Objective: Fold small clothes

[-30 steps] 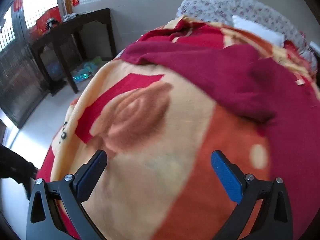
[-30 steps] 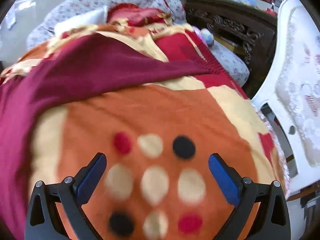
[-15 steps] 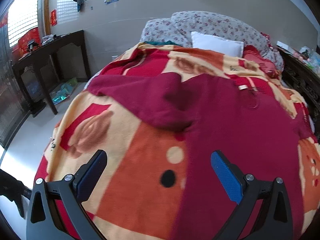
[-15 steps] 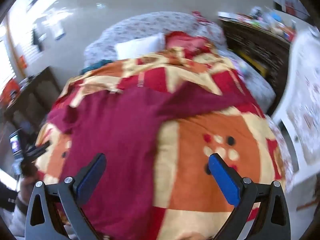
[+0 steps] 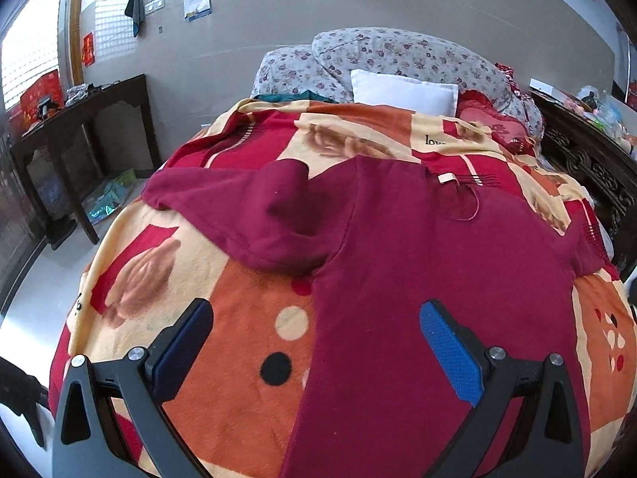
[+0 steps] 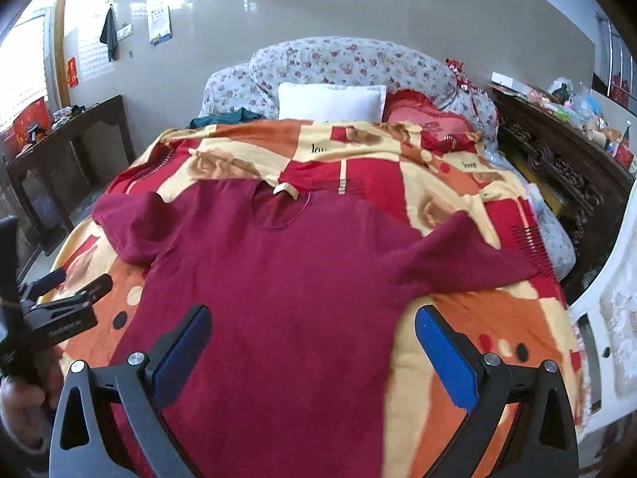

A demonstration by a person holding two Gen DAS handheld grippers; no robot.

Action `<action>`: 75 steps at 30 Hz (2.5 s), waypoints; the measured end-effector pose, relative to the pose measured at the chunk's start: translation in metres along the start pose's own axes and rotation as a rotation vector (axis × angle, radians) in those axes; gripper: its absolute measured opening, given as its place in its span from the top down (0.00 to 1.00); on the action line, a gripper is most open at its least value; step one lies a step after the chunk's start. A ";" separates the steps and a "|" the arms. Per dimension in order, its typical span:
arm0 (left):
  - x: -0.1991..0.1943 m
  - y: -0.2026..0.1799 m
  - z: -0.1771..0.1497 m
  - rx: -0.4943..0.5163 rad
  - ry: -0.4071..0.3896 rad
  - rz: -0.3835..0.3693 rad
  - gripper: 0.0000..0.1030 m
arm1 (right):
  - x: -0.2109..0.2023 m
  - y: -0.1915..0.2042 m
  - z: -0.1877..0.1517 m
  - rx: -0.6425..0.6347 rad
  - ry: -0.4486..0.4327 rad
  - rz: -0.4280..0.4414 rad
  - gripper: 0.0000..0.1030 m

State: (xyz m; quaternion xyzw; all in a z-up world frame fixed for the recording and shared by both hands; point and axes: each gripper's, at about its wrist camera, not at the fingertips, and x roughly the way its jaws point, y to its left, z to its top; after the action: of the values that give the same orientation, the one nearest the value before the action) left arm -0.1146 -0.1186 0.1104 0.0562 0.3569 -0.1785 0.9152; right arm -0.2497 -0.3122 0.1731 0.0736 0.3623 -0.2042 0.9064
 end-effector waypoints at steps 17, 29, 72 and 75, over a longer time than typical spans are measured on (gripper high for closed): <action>0.012 -0.036 0.000 0.045 0.006 -0.089 0.00 | 0.050 -0.004 -0.013 0.096 0.012 -0.055 0.00; 0.020 -0.046 0.005 0.041 0.004 -0.088 0.00 | 0.062 -0.014 -0.014 0.140 0.030 -0.056 0.00; 0.059 -0.049 0.015 0.006 0.074 -0.112 0.00 | 0.104 -0.016 -0.011 0.137 0.079 -0.069 0.00; 0.060 -0.047 0.015 -0.001 0.076 -0.114 0.00 | 0.106 -0.014 -0.011 0.137 0.083 -0.069 0.00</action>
State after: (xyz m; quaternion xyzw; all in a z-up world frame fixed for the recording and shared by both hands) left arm -0.0811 -0.1835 0.0824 0.0420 0.3943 -0.2279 0.8893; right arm -0.1934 -0.3548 0.0926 0.1315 0.3869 -0.2565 0.8759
